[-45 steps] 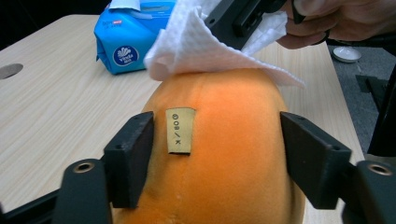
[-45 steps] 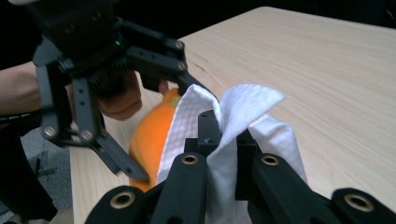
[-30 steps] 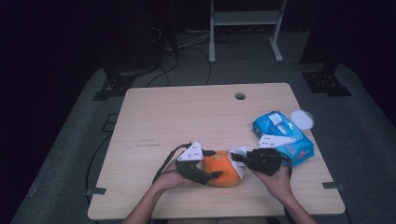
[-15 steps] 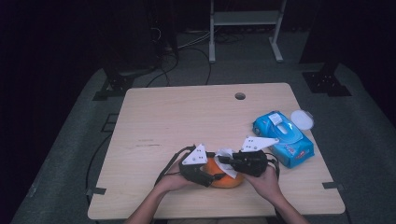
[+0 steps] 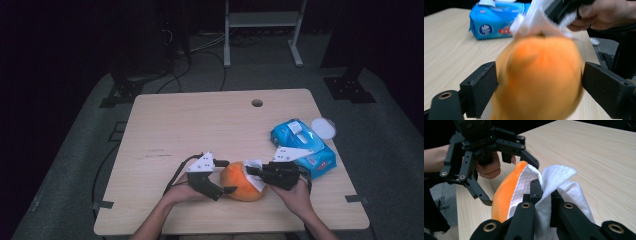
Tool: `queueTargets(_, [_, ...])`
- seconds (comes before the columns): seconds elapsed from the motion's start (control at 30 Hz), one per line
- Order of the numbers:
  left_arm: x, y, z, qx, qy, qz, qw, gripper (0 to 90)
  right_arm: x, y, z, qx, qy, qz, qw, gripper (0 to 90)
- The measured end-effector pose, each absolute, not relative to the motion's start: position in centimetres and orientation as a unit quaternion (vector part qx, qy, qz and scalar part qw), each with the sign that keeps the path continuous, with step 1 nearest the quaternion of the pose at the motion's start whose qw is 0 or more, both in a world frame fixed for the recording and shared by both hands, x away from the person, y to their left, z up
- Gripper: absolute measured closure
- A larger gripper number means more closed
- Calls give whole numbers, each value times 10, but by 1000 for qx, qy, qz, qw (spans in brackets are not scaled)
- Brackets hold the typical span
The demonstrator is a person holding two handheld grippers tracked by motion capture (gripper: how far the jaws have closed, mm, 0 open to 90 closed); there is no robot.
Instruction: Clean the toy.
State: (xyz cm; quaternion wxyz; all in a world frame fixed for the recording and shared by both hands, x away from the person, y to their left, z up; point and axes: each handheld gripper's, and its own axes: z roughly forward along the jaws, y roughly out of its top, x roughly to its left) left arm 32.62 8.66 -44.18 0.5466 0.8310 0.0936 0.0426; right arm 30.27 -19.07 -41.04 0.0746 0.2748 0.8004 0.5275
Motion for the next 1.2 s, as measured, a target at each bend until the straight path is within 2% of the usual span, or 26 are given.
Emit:
queueTargets(0.27, [338,88,-459,832,93,7,547,66,304,-198,-411,278,799,529,71,859])
queueTargets(0.4, [339,80,-463,831,89,-3,549,71,303,-199,-411,278,798,530,69,859])
queueTargets(0.5, [338,80,-462,831,88,-3,550,164,302,-199,-411,279,798,530,72,859])
queueTargets(0.53, [336,81,-459,833,88,5,546,236,302,-199,-410,280,796,532,72,859])
queueTargets(0.57, [336,81,-459,833,88,5,546,271,301,-199,-409,281,794,534,71,859])
queueTargets(0.67, [329,84,-444,827,81,38,555,375,300,-199,-403,281,786,546,77,860])
queueTargets(0.77, [325,87,-431,824,81,59,558,400,300,-199,-400,281,781,552,85,860])
queueTargets(0.93, [310,93,-392,825,65,106,552,400,302,-202,-392,283,755,588,67,861])
queueTargets(1.07, [306,96,-383,829,64,111,544,404,303,-197,-396,284,759,583,61,862])
queueTargets(1.2, [308,96,-391,843,72,102,524,400,306,-191,-405,294,774,558,49,861])
